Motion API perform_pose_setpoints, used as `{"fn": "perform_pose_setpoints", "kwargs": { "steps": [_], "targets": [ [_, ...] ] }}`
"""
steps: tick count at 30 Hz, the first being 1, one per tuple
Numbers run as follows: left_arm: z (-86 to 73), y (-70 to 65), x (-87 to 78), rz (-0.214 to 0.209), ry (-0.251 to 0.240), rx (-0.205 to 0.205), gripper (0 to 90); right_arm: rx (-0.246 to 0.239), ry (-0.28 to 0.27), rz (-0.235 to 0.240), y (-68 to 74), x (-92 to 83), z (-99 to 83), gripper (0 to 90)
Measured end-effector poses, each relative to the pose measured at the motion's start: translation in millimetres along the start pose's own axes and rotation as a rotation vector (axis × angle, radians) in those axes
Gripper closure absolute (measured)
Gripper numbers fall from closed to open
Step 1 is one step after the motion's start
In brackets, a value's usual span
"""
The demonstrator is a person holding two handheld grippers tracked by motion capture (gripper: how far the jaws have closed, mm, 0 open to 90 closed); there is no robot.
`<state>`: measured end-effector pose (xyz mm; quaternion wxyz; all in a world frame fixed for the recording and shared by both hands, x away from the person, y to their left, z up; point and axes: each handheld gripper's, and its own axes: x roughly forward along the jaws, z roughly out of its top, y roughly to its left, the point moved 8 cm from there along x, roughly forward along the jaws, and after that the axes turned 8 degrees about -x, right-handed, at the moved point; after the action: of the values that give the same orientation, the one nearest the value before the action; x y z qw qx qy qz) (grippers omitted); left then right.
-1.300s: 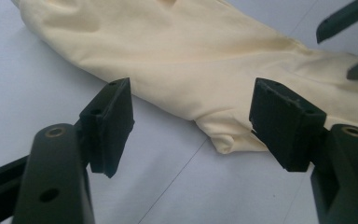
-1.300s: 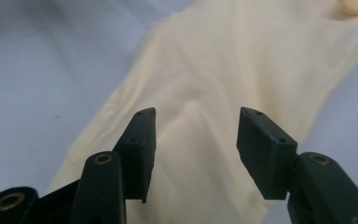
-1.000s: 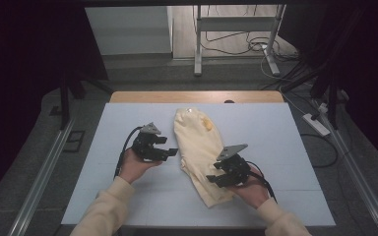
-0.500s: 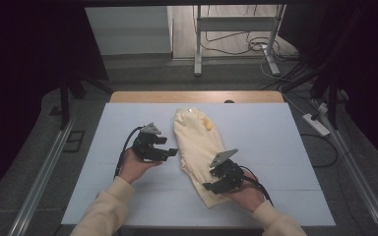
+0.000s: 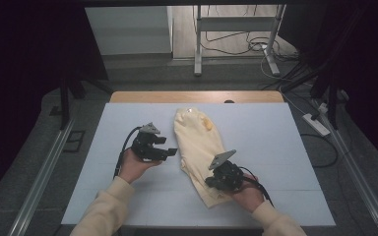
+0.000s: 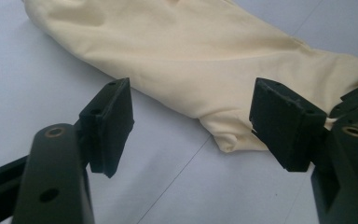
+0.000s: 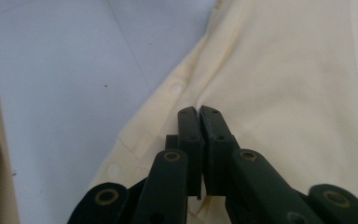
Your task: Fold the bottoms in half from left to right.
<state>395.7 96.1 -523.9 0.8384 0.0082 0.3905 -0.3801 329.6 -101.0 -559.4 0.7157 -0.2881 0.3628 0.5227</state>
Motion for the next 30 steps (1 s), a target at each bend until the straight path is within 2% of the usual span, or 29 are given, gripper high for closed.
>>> {"fn": "perform_pose_setpoints", "kwargs": {
  "steps": [11,13,18,21,24,30],
  "targets": [
    [0.4,1.0,-0.7,0.002,-0.003,-0.002,30.3,-0.018,-0.074,0.053,14.8,-6.5,16.9,87.4],
    [0.4,1.1,-0.7,0.003,-0.003,-0.002,30.3,-0.036,-0.067,0.055,17.6,-4.2,18.2,87.3],
    [0.4,1.2,-1.3,0.003,-0.004,-0.001,30.3,-0.028,-0.054,0.053,16.0,0.4,14.5,86.2],
    [0.3,1.5,-1.4,0.004,-0.004,-0.002,30.3,-0.021,-0.06,0.056,14.6,-1.8,13.7,79.2],
    [0.6,1.8,-1.5,0.009,-0.007,-0.006,29.4,0.0,-0.076,0.047,11.6,-5.4,14.3,63.8],
    [0.1,1.5,-1.1,0.01,-0.003,-0.001,29.4,0.049,-0.131,-0.022,-5.5,-20.9,13.5,46.9]
  ]
}}
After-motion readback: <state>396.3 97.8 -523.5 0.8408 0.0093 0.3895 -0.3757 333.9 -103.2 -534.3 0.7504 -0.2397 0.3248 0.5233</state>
